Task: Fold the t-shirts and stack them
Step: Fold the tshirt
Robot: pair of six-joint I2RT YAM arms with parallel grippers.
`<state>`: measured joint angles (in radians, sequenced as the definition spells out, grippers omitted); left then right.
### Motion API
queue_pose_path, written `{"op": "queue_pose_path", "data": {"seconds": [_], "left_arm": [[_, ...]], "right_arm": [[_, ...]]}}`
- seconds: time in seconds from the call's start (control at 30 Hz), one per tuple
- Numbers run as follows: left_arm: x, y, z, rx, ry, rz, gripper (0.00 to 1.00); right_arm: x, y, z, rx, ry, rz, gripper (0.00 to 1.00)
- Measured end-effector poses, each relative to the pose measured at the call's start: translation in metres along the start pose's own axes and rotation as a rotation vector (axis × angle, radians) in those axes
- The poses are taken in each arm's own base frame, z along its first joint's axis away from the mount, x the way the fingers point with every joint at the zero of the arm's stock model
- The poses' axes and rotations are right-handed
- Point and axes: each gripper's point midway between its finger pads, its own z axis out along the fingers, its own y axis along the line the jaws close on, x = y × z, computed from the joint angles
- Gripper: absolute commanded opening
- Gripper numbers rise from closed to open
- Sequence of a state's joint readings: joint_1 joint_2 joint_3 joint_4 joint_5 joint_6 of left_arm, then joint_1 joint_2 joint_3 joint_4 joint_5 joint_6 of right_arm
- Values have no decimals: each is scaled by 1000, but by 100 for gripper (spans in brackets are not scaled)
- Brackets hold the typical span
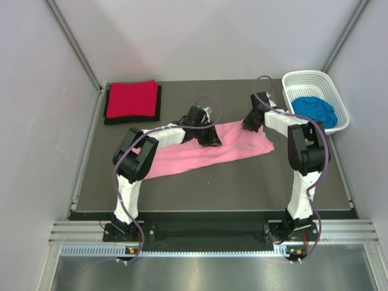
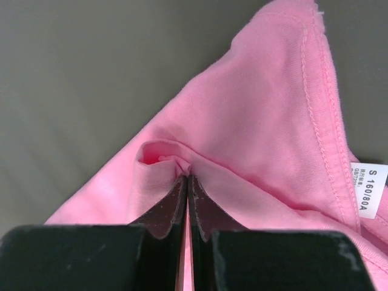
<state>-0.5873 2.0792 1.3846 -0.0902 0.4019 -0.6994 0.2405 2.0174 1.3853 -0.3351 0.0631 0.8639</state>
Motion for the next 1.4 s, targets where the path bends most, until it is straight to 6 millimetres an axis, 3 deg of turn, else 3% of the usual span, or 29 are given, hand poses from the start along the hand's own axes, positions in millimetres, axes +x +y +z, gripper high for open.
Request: {"op": "queue_pose_path", "data": {"seconds": [0.5, 0.83, 1.17, 1.23, 1.4], "left_arm": [[3, 10, 2, -41, 4, -4, 28], [4, 12, 2, -48, 3, 2, 29], [4, 17, 2, -69, 1, 4, 28], [4, 17, 2, -71, 4, 2, 28], [6, 18, -1, -89, 19, -3, 29]], "right_arm": [[1, -16, -22, 80, 16, -59, 0], [-16, -6, -45, 86, -23, -90, 0], [-20, -11, -54, 132, -21, -122, 0], [-18, -14, -54, 141, -13, -128, 1], [-17, -10, -52, 122, -5, -143, 16]]}}
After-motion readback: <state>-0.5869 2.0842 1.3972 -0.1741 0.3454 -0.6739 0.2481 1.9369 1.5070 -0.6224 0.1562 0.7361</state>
